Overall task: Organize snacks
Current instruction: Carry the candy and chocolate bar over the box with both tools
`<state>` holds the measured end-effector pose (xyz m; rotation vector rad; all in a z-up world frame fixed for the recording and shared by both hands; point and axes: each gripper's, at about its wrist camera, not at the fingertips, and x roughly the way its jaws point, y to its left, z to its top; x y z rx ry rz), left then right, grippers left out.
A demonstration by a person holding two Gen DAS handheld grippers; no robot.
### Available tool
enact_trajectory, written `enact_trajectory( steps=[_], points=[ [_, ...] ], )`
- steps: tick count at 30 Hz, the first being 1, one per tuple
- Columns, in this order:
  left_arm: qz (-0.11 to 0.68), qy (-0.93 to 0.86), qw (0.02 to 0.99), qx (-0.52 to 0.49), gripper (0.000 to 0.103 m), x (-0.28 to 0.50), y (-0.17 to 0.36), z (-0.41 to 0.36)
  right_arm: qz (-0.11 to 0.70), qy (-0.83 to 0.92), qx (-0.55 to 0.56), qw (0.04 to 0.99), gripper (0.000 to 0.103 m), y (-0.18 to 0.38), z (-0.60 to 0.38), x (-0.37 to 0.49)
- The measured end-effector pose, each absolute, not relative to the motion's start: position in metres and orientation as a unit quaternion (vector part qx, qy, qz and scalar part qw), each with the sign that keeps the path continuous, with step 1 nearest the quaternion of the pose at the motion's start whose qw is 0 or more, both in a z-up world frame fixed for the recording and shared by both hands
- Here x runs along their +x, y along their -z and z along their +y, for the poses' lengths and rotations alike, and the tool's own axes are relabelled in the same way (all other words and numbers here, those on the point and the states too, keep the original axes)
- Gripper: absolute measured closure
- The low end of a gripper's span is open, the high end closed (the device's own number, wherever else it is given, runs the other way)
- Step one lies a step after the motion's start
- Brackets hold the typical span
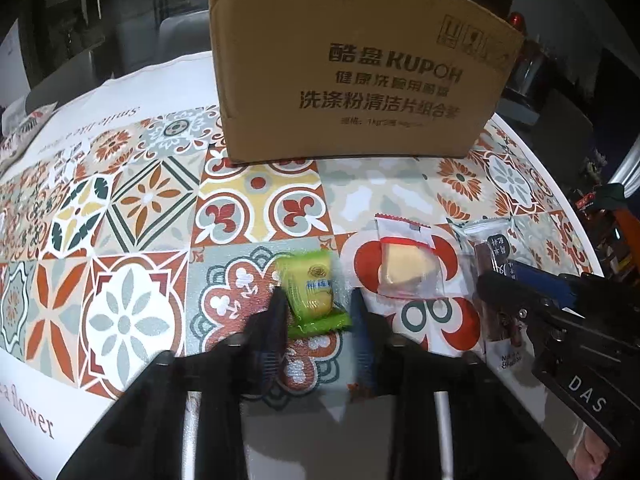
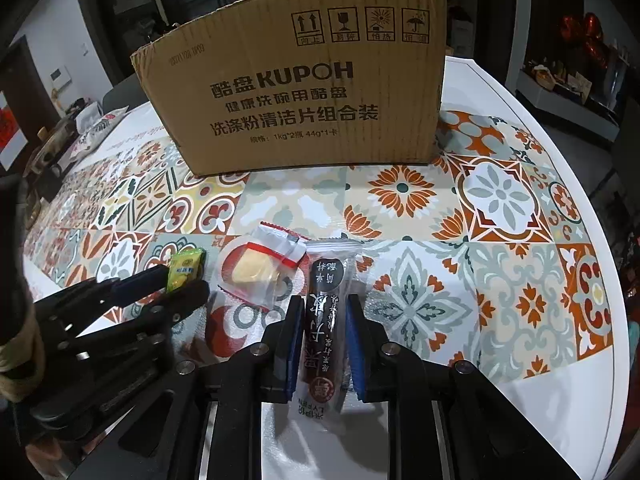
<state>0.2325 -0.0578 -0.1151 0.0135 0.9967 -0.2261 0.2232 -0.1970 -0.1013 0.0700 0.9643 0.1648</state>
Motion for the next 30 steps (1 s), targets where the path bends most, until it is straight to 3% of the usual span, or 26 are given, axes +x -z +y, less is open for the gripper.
enact_trajectory(
  steps=[11, 30],
  points=[
    [0.455, 0.128, 0.881, -0.009, 0.076, 0.221, 0.089, -0.056, 0.455, -0.089, 0.049, 0.885, 0.083, 0.091, -0.199, 0.219],
    [0.357, 0.155, 0.921, -0.004, 0.076, 0.244, -0.021, -0.052, 0.374, -0.118, 0.064, 0.918, 0.083, -0.009, -0.201, 0.236]
  ],
)
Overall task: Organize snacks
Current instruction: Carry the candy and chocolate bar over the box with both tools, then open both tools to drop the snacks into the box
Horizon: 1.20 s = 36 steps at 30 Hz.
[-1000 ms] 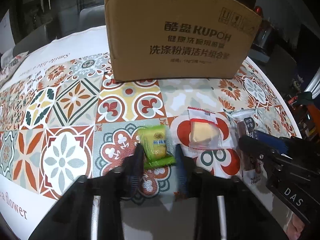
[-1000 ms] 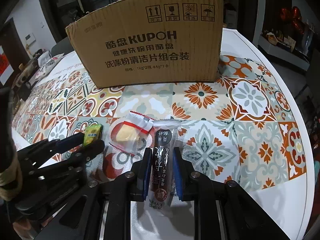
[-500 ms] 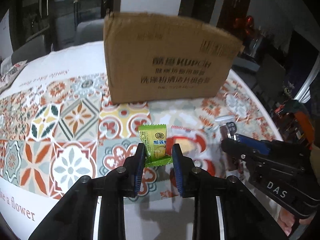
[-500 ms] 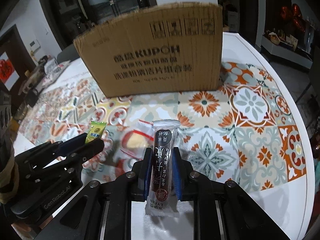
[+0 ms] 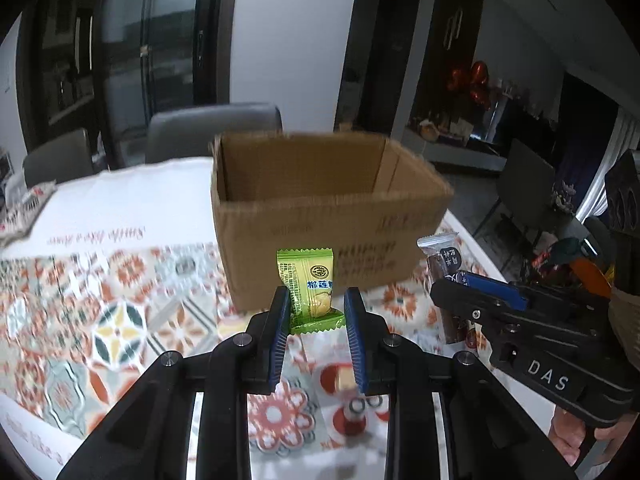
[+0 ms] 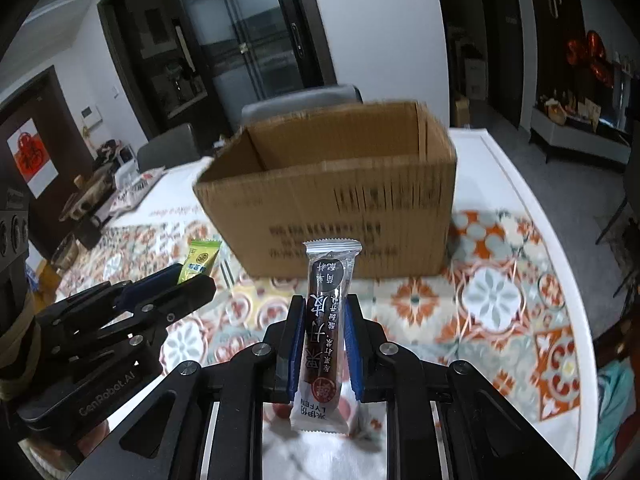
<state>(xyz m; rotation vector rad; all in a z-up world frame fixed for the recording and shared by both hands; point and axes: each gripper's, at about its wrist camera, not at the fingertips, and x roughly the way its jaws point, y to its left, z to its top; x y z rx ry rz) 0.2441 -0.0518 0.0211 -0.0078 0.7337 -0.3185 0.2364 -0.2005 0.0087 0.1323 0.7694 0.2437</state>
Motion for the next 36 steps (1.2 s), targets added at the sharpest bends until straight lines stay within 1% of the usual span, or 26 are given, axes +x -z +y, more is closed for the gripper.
enact_trajectory(
  steps=[9, 16, 25, 36],
  points=[
    [0.319, 0.160, 0.934, 0.014, 0.076, 0.270, -0.070, -0.052, 0.342, -0.122, 0.054, 0.930, 0.083, -0.063, -0.198, 0.267],
    [0.316, 0.160, 0.935, 0.019, 0.076, 0.298, -0.088, -0.048, 0.333, -0.125, 0.037, 0.934, 0.083, -0.092, -0.192, 0.294],
    [0.331, 0.158, 0.930, 0.008, 0.076, 0.335, -0.084, -0.042, 0.321, -0.120, 0.017, 0.939, 0.083, -0.110, -0.187, 0.335],
    [0.353, 0.149, 0.923, 0.018, 0.075, 0.370, -0.067, -0.051, 0.329, -0.105, 0.000, 0.939, 0.083, -0.095, -0.188, 0.376]
  ],
)
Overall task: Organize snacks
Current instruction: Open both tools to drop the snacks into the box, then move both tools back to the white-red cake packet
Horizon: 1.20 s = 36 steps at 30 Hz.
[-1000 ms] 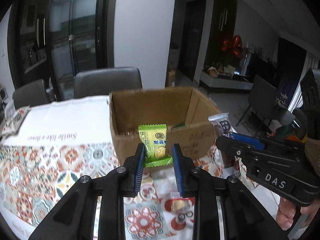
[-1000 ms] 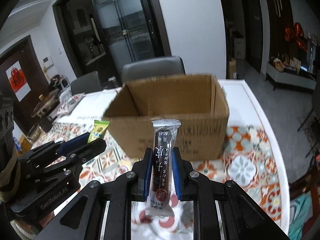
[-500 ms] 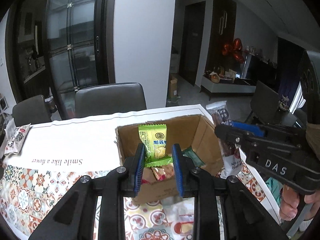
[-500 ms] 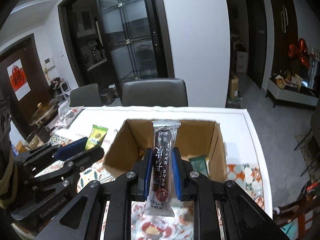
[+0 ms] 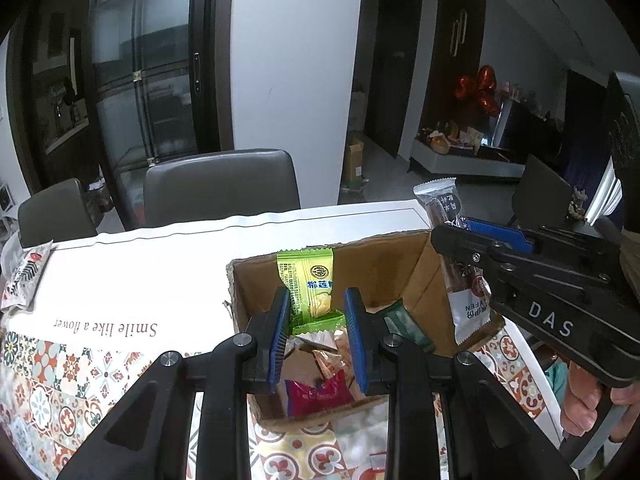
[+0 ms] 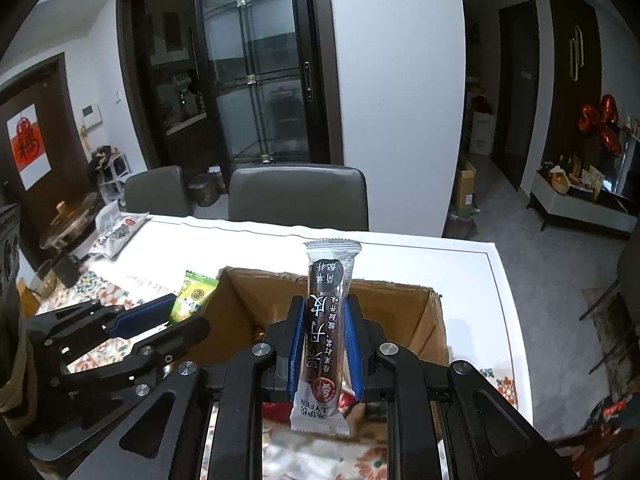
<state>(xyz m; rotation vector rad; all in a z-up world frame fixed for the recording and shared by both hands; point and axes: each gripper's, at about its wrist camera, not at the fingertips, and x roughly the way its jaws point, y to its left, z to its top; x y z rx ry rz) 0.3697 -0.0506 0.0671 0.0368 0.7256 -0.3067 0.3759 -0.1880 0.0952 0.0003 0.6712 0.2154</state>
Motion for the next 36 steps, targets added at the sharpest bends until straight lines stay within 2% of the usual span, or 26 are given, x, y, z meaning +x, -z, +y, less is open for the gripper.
enact_trajectory(
  steps=[2, 3, 4, 5, 6, 12, 16, 19, 25, 36],
  points=[
    [0.356, 0.145, 0.923, 0.024, 0.071, 0.372, -0.066, -0.052, 0.334, -0.105, 0.000, 0.937, 0.083, -0.091, -0.188, 0.381],
    [0.357, 0.139, 0.923, 0.031, 0.062, 0.373, -0.065, -0.053, 0.335, -0.103, 0.001, 0.936, 0.082, -0.089, -0.189, 0.382],
    [0.354, 0.137, 0.925, 0.032, 0.058, 0.373, -0.065, -0.052, 0.336, -0.103, 0.001, 0.936, 0.079, -0.087, -0.190, 0.383],
    [0.350, 0.135, 0.926, 0.033, 0.058, 0.372, -0.065, -0.051, 0.339, -0.100, 0.000, 0.935, 0.073, -0.085, -0.191, 0.383],
    [0.347, 0.132, 0.928, 0.035, 0.058, 0.370, -0.065, -0.051, 0.338, -0.095, -0.001, 0.936, 0.062, -0.084, -0.192, 0.382],
    [0.338, 0.121, 0.932, 0.043, 0.051, 0.352, -0.067, -0.048, 0.322, -0.089, -0.003, 0.942, 0.051, -0.081, -0.195, 0.358],
    [0.326, 0.116, 0.937, 0.040, 0.047, 0.335, -0.073, -0.044, 0.311, -0.095, -0.008, 0.946, 0.050, -0.081, -0.193, 0.338],
    [0.316, 0.110, 0.941, 0.040, 0.044, 0.317, -0.073, -0.039, 0.305, -0.101, -0.010, 0.947, 0.045, -0.080, -0.191, 0.321],
    [0.302, 0.087, 0.948, 0.055, 0.039, 0.280, -0.066, -0.031, 0.303, -0.108, -0.027, 0.946, 0.044, -0.068, -0.184, 0.288],
    [0.327, 0.061, 0.942, 0.044, 0.037, 0.233, -0.029, -0.011, 0.343, -0.131, -0.026, 0.930, 0.044, -0.023, -0.170, 0.246]
  ],
)
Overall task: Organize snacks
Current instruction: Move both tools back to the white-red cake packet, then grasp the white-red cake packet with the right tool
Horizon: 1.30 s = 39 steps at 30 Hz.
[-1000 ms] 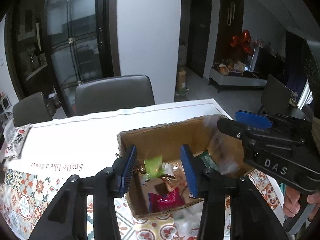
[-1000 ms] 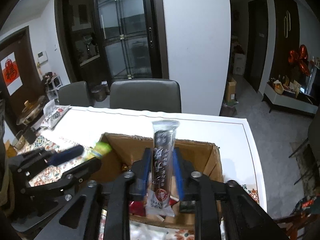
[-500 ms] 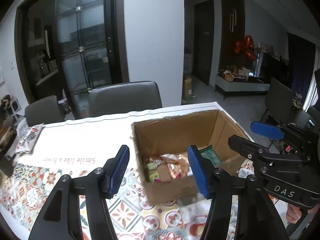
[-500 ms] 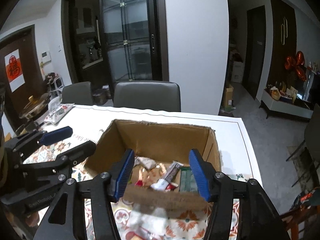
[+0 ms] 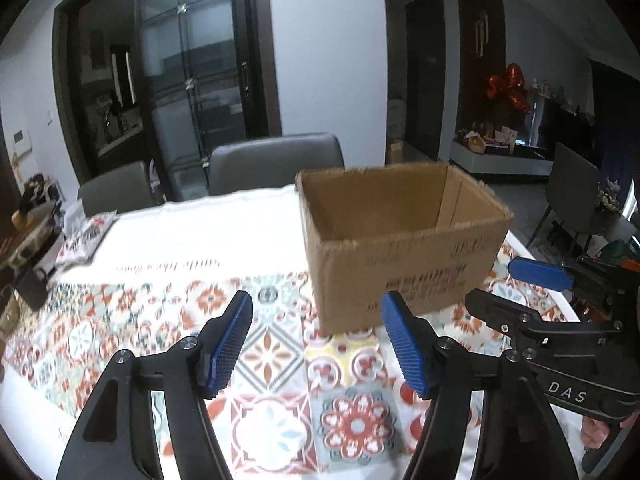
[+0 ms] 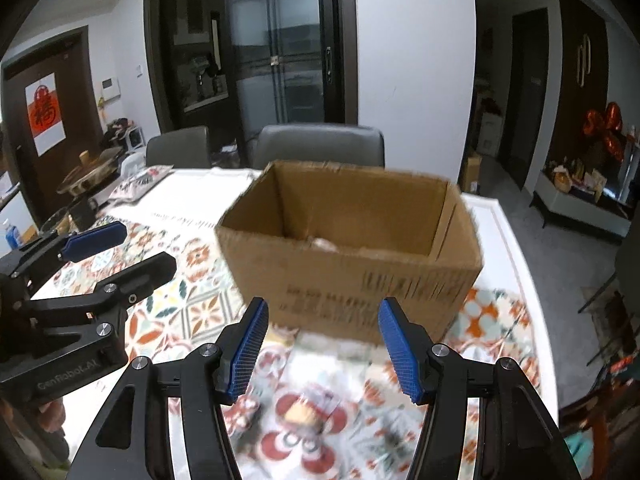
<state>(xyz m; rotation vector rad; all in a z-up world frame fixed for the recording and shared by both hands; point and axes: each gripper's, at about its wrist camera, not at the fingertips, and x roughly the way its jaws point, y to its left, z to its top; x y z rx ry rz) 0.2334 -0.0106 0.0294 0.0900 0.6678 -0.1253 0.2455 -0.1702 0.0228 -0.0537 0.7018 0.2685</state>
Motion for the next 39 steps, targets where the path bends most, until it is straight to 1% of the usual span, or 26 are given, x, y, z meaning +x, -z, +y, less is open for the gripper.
enact_trajectory(
  steps=[14, 21, 35, 39],
  points=[
    [0.381, 0.028, 0.923, 0.041, 0.037, 0.218, 0.033, 0.002, 0.428, -0.093, -0.008, 0.899, 0.044, 0.046, -0.151, 0.239],
    [0.394, 0.019, 0.916, 0.069, 0.037, 0.220, 0.059, -0.004, 0.468, -0.076, 0.006, 0.881, 0.044, 0.077, -0.147, 0.250],
    [0.442, 0.033, 0.895, 0.047, 0.037, 0.233, 0.092, -0.003, 0.503, -0.055, -0.001, 0.862, 0.045, 0.107, -0.140, 0.268],
    [0.450, 0.035, 0.892, 0.036, 0.037, 0.234, 0.094, -0.001, 0.508, -0.055, -0.007, 0.859, 0.050, 0.113, -0.136, 0.269]
  ],
)
